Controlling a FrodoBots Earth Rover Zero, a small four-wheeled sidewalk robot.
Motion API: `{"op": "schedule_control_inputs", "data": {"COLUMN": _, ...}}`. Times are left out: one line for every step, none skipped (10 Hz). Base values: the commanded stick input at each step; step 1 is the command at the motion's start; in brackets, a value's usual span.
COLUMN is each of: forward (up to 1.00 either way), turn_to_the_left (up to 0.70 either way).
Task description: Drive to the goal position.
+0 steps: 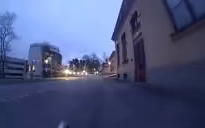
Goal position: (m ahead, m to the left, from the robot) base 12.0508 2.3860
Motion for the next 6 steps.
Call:
{"op": "schedule_control_inputs", "data": {"forward": 0.50, "turn_to_the_left": 0.00}}
{"op": "schedule_control_inputs", "data": {"forward": 0.50, "turn_to_the_left": 0.00}}
{"op": "schedule_control_inputs", "data": {"forward": 0.50, "turn_to_the_left": 0.00}}
{"op": "schedule_control_inputs", "data": {"forward": 0.50, "turn_to_the_left": 0.00}}
{"op": "schedule_control_inputs", "data": {"forward": 0.50, "turn_to_the_left": 0.00}}
{"op": "schedule_control_inputs", "data": {"forward": 0.50, "turn_to_the_left": 0.00}}
